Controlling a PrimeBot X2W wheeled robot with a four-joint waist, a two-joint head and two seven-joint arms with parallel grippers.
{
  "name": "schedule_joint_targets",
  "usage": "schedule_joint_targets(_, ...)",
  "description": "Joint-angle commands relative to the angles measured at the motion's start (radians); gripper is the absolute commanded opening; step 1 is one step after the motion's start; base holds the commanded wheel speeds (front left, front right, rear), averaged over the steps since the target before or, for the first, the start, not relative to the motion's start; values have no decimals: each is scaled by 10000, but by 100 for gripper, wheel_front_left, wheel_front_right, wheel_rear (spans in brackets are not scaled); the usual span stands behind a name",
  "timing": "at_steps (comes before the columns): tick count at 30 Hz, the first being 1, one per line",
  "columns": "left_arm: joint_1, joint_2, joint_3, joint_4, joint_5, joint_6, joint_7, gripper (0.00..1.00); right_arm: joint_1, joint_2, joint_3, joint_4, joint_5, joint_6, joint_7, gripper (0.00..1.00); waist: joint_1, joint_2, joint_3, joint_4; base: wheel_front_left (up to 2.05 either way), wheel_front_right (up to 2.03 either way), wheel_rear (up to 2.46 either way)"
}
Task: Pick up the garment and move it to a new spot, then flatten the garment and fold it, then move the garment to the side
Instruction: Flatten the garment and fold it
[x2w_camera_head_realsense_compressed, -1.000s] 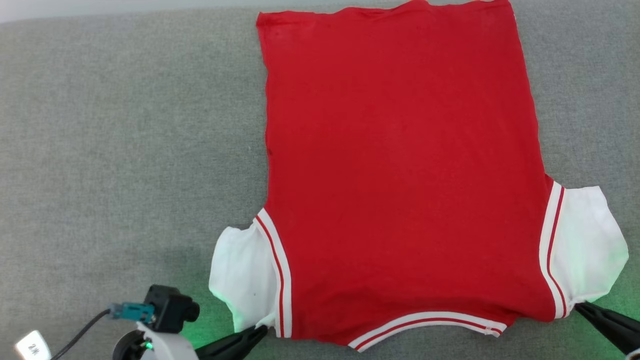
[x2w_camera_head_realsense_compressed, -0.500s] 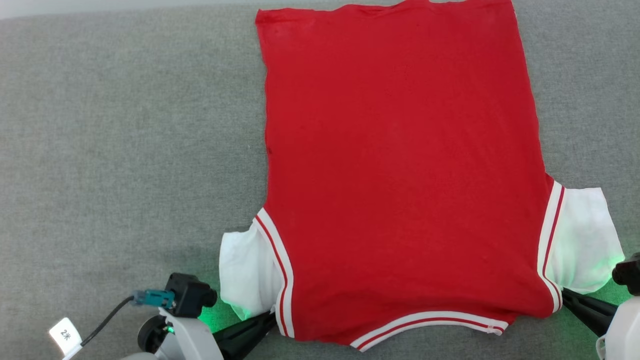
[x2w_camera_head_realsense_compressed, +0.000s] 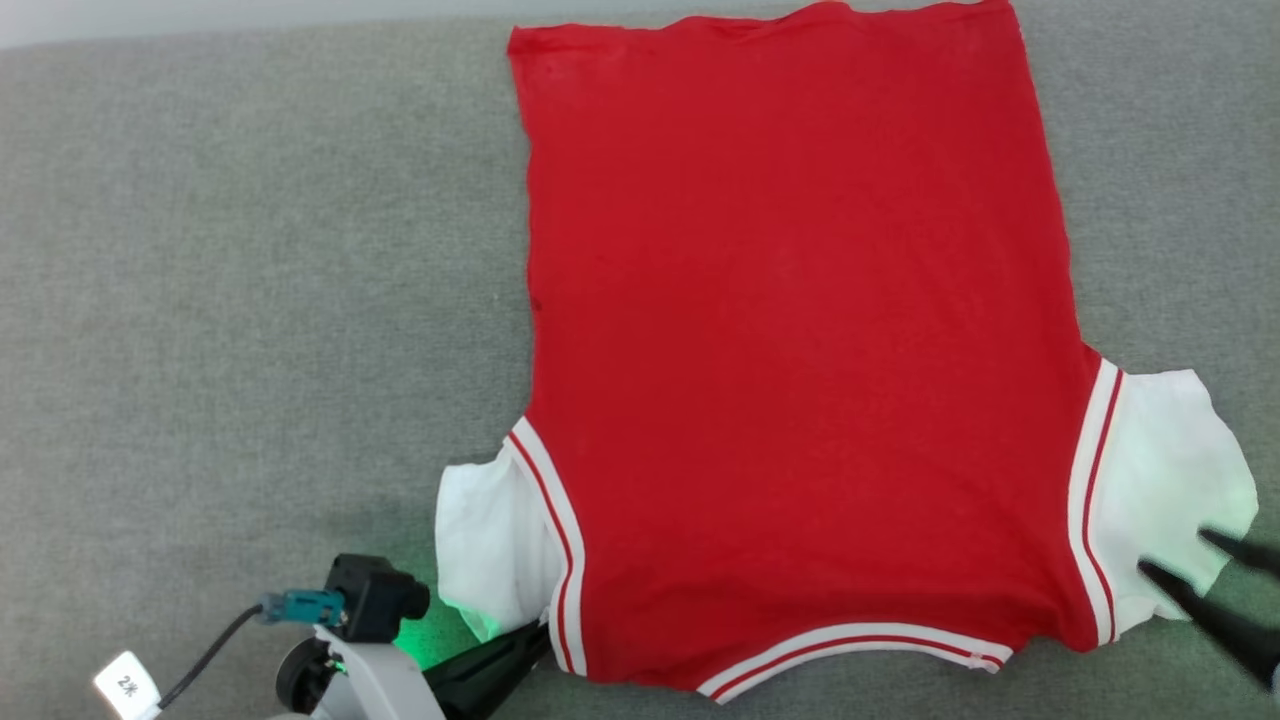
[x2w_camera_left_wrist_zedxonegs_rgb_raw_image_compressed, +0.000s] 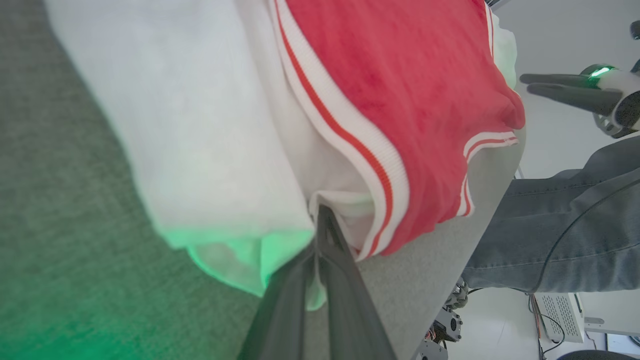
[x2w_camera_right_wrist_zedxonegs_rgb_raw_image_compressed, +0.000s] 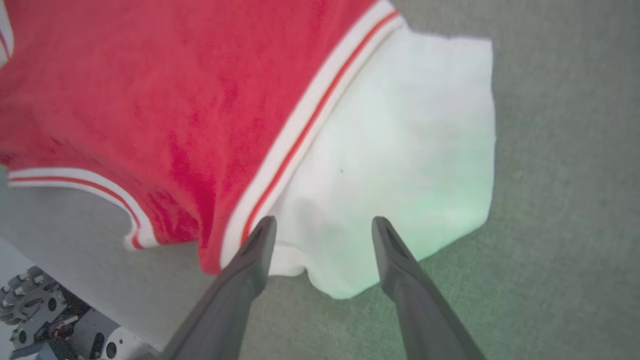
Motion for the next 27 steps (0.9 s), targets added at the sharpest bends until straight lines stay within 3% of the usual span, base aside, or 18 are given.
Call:
schedule_joint_targets(1,183,-369,-93,190,-15,129,37,0,127,-178,-511,-563,423,-15,198,100,0,-1,-5,49,0,0,0)
schedule_joint_targets(4,-3,-527,-119,8,136,116,125,0,181,-618,-1595,-1475,1122,-17,615,100,0,-1,80,256,0,0,0)
schedule_joint_targets(9,-496,-754,-100,-131,456,55,342,0,-1280,-745,-3028,-1415,1328,-17,1651,100,0,-1,506,785,0,0,0)
schedule_joint_targets(12,-831,-1015,-102,-89,614,-47,456,0,-3125,-61,-3082,-477,618,-14,2303,100,0,-1,874,1225,0,0,0)
schedule_joint_targets(19,-1513,-1694,-15,460,825,-398,552,0,-8189,2079,-1744,3025,-2165,-15,3702,100,0,-1,1601,2298,0,0,0)
schedule_joint_targets(22,-1677,-1902,-33,705,882,-493,540,0,-9707,2411,-1200,4546,-3251,-15,3973,100,0,-1,1887,2662,0,0,0)
schedule_joint_targets(27,-1695,-2092,-106,1131,880,-579,509,0,-11264,2670,-877,6664,-3983,-15,4855,100,0,-1,2323,2994,0,0,0)
